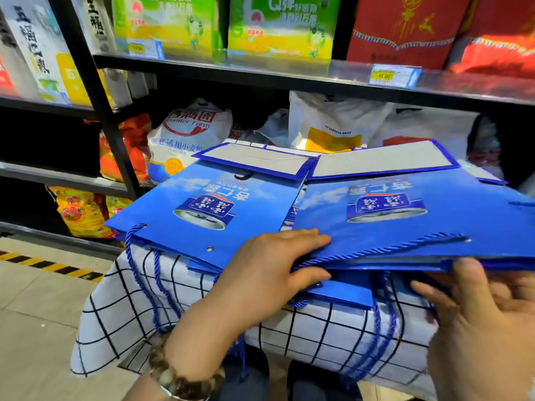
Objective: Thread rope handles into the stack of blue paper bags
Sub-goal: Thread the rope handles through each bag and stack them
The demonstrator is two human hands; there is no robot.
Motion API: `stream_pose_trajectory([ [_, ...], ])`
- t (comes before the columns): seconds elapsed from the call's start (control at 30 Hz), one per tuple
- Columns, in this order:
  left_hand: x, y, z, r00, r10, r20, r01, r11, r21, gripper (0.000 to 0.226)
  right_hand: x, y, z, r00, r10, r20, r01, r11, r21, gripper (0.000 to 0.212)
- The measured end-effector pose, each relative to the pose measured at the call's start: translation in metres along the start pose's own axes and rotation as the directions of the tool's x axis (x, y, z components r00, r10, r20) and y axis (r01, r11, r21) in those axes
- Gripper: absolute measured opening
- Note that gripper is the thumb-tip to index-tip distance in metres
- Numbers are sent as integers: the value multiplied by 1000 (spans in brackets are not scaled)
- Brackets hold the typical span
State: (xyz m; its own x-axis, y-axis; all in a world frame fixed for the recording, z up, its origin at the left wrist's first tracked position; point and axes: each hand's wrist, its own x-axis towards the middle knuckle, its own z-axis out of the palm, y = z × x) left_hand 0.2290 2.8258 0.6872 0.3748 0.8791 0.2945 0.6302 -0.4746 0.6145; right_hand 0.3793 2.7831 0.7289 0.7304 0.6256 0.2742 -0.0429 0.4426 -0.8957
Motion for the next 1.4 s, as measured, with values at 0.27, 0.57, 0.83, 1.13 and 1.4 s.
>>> stream_pose_trajectory([
  [0.27,8,10,-2,961,-71,-269,45,994,-103,32,-1,29,-52,985,-165,54,171,972,-162,23],
  [0.57,22,23,-6,972,-230,-55,164,821,-546,30,-22,30,-20,588,267,764,524,594,-611,51],
  [0.83,21,27,-13,960,-274,-51,185,763,-619,29,-24,25,-14,527,306,793,531,610,-588,27],
  [1.13,21,16,-21,864,-461,-203,73,513,-855,22,21,-23,8,624,215,752,14,958,-286,14],
  [1.4,10,7,-17,966,-212,-148,157,936,-315,2,42,-20,28,531,235,814,498,691,-524,34],
])
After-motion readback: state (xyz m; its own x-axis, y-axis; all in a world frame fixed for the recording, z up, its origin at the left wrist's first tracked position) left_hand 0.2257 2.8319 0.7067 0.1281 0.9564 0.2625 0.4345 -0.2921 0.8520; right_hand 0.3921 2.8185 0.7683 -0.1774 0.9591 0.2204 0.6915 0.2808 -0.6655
